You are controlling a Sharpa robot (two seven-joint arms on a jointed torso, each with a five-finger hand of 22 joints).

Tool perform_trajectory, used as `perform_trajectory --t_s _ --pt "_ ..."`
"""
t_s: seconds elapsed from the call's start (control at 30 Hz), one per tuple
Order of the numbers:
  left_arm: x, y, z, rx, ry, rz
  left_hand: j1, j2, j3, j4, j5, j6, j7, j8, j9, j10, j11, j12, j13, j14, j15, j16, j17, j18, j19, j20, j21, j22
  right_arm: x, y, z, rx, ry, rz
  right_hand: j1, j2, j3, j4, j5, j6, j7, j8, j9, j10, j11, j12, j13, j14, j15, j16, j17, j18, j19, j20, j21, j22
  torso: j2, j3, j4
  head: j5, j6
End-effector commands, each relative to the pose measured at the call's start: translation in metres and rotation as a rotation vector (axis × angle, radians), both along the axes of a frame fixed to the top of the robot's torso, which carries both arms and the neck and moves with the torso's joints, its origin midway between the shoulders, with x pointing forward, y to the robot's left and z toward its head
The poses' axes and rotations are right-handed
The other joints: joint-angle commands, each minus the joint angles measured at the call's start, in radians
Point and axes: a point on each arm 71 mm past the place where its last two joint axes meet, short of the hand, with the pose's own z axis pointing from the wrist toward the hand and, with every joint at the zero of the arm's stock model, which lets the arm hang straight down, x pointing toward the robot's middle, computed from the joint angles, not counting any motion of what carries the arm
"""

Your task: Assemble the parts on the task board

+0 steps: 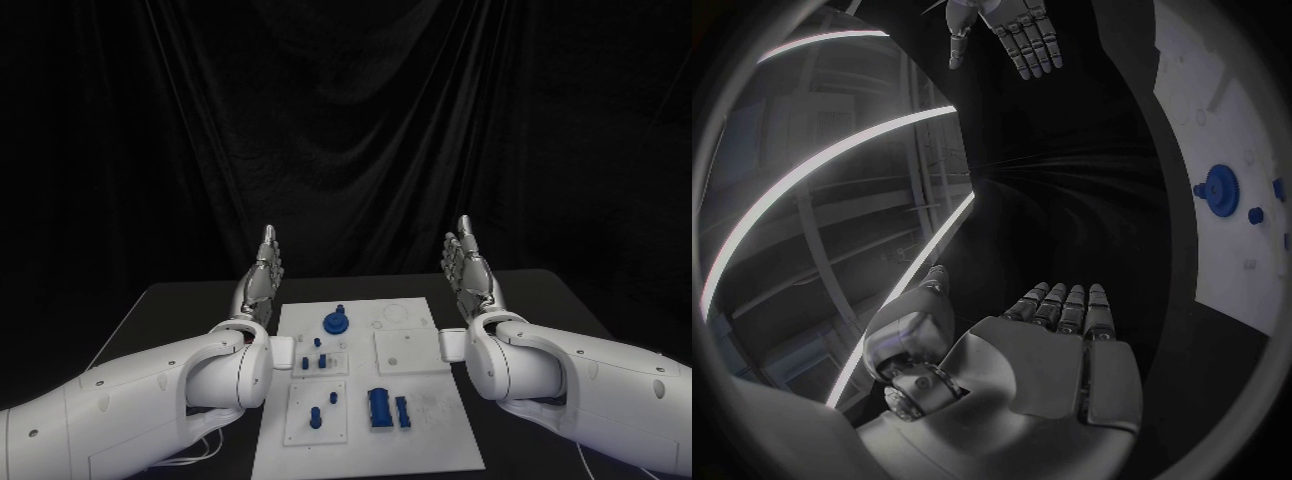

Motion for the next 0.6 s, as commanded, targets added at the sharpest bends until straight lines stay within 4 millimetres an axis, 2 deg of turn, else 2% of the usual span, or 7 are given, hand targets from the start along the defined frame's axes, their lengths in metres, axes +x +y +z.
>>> perform_trajectory --t_s 0.03,0.17,0.2,0.6 --pt "0.0004 0.0001 0.0022 0.011 -0.006 0.023 -0.055 -0.003 0.0 -0.004 -0.021 -0.007 0.0 -0.005 -0.001 -0.001 -0.004 -0.006 -0.001 0.003 -0.007 -0.006 -0.002 -0.006 0.001 -0.005 -0.007 -0.001 -0.0001 -0.0012 -0.0012 -0.008 0.014 -0.016 -0.113 0.0 0.001 -0.007 -0.007 -0.005 0.001 -0.004 -0.001 0.0 -0.007 -0.004 -0.001 0.0 -0.005 -0.004 -0.001 -0.015 0.0 -0.005 -0.007 -0.025 0.0 0.0 0.0 0.0 0.0" --pt "0.0004 0.0001 0.0022 0.011 -0.006 0.023 -0.105 -0.003 0.0 -0.004 -0.021 -0.007 0.0 -0.005 -0.001 -0.001 -0.004 -0.006 -0.001 0.003 -0.007 -0.006 -0.002 -0.006 0.001 -0.005 -0.007 -0.001 -0.0001 -0.0012 -0.0012 -0.008 0.014 -0.016 -0.113 0.0 0.001 -0.007 -0.007 -0.005 0.001 -0.004 -0.001 0.0 -0.007 -0.004 -0.001 0.0 -0.005 -0.004 -0.001 -0.015 0.0 -0.005 -0.007 -0.025 0.0 0.0 0.0 0.0 0.0" --pt "0.0004 0.0001 0.0022 0.011 -0.006 0.023 -0.175 -0.003 0.0 -0.004 -0.021 -0.007 0.0 -0.005 -0.001 -0.001 -0.004 -0.006 -0.001 0.003 -0.007 -0.006 -0.002 -0.006 0.001 -0.005 -0.007 -0.001 -0.0001 -0.0012 -0.0012 -0.008 0.014 -0.016 -0.113 0.0 0.001 -0.007 -0.007 -0.005 0.001 -0.004 -0.001 0.0 -0.007 -0.004 -0.001 0.0 -0.005 -0.004 -0.001 -0.015 0.0 -0.005 -0.007 -0.025 0.0 0.0 0.0 0.0 0.0" --pt "0.0004 0.0001 0.0022 0.011 -0.006 0.023 -0.175 -0.003 0.0 -0.004 -0.021 -0.007 0.0 -0.005 -0.001 -0.001 -0.004 -0.006 -0.001 0.003 -0.007 -0.006 -0.002 -0.006 0.001 -0.005 -0.007 -0.001 -0.0001 -0.0012 -0.0012 -0.008 0.014 -0.016 -0.113 0.0 0.001 -0.007 -0.007 -0.005 0.001 -0.004 -0.001 0.0 -0.007 -0.004 -0.001 0.0 -0.005 -0.004 -0.001 -0.015 0.0 -0.005 -0.007 -0.025 0.0 0.0 0.0 0.0 0.0"
